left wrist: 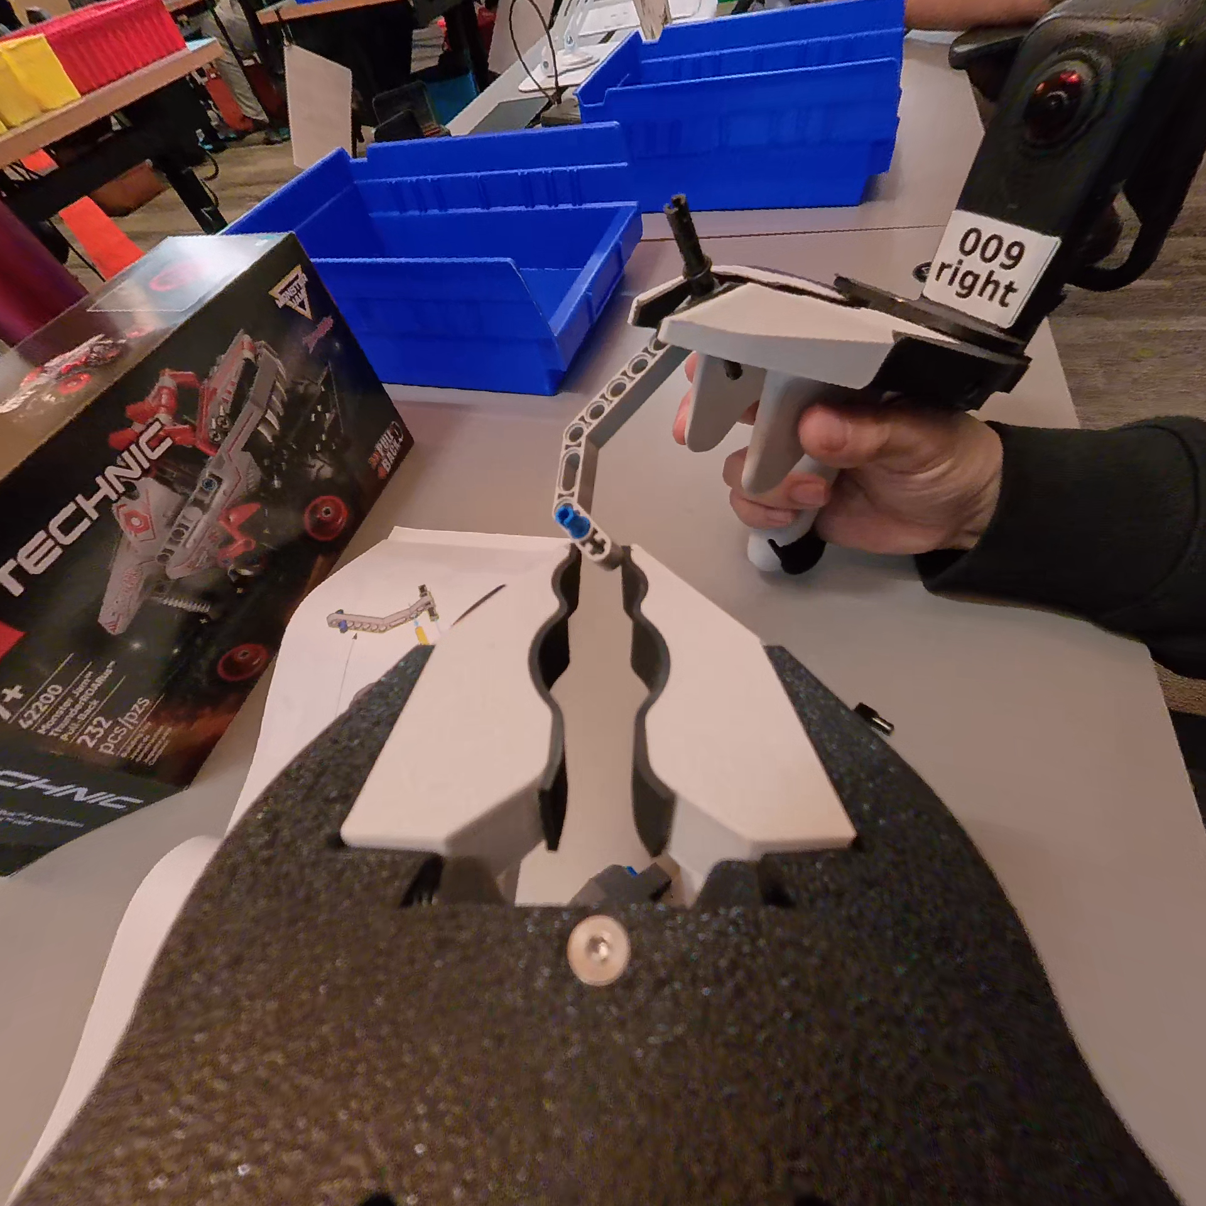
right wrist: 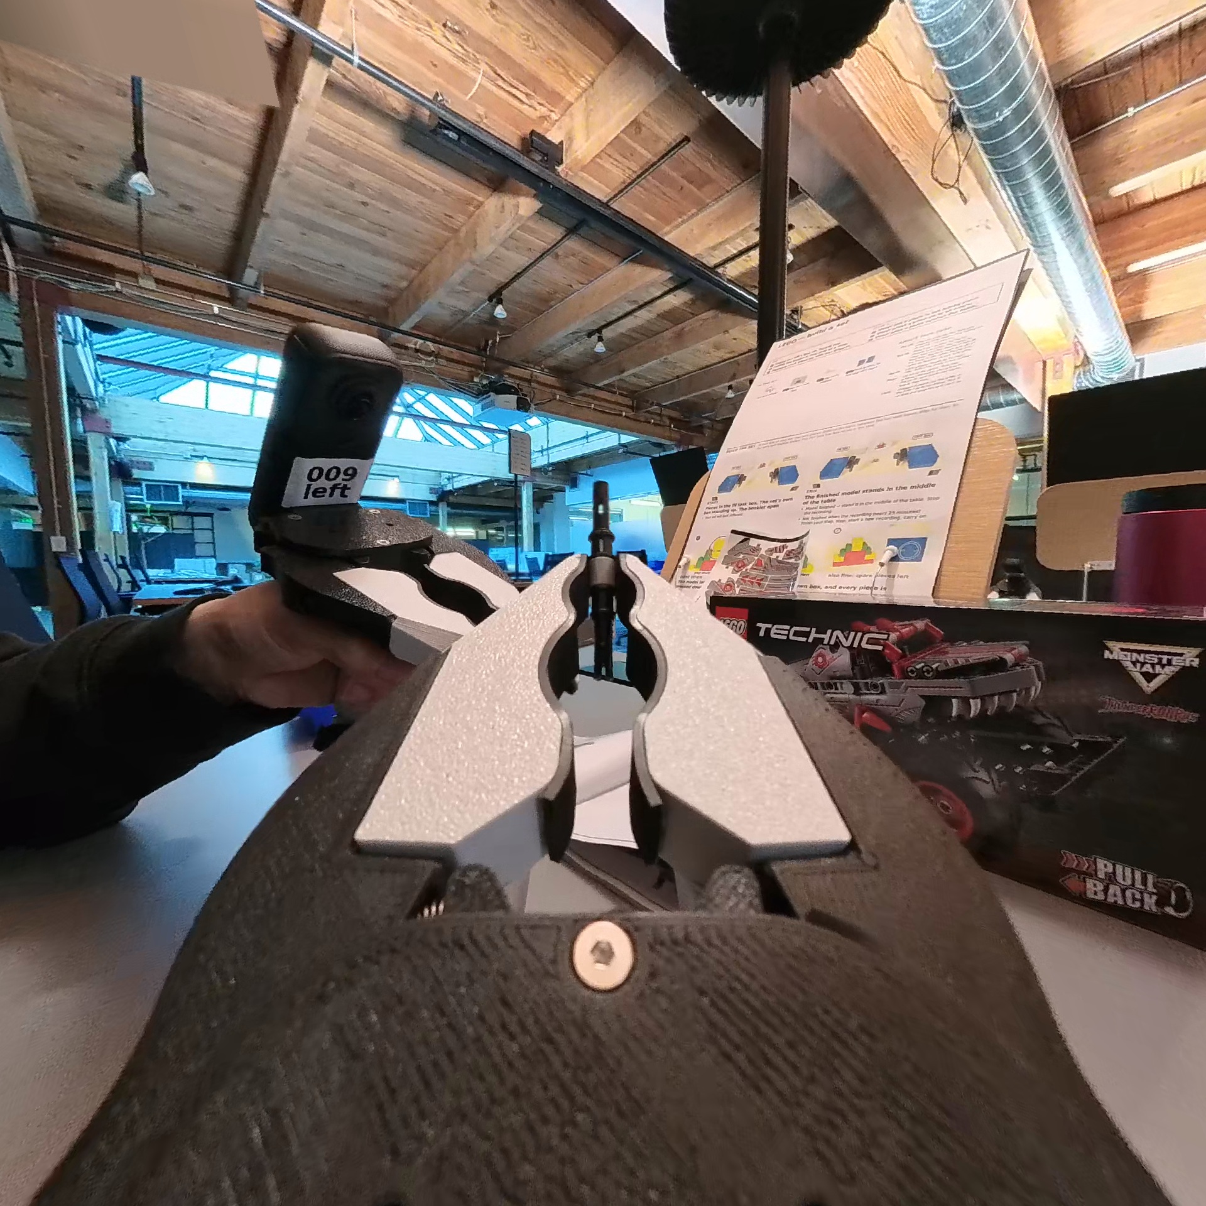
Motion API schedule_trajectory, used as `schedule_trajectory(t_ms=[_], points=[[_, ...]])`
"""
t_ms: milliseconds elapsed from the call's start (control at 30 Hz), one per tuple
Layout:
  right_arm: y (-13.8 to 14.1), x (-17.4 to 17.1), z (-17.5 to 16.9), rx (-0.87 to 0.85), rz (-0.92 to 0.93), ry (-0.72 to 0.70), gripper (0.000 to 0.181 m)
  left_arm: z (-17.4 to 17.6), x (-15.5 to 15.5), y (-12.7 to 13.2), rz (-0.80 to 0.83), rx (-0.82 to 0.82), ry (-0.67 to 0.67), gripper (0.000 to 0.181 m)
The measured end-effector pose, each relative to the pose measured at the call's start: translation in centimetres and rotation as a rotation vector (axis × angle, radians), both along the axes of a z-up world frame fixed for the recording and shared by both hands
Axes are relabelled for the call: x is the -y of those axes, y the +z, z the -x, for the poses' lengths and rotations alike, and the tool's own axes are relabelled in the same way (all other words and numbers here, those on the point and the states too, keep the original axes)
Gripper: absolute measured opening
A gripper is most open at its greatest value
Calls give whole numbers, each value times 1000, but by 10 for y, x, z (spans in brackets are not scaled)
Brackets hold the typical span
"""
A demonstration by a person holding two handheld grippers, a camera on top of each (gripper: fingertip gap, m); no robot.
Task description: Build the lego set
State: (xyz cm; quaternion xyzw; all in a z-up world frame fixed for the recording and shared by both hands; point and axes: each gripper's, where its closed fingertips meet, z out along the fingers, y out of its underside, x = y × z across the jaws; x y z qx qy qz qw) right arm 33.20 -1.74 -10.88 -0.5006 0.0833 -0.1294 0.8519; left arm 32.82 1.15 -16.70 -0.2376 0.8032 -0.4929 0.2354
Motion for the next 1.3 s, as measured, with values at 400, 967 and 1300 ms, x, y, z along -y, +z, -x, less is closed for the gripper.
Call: schedule_trajectory(t_ms=[400, 967, 1300], points=[[0, -1, 5, 28, -6, 22, 6, -5, -4, 8, -58, 118, 32, 6], [-33, -26, -4, 49, 259, -70, 29, -21, -23, 23, -30, 261, 135, 2], [-23, -20, -10, -229, 91, 99, 19, -13, -24, 64, 50, 592, 156, 1]])
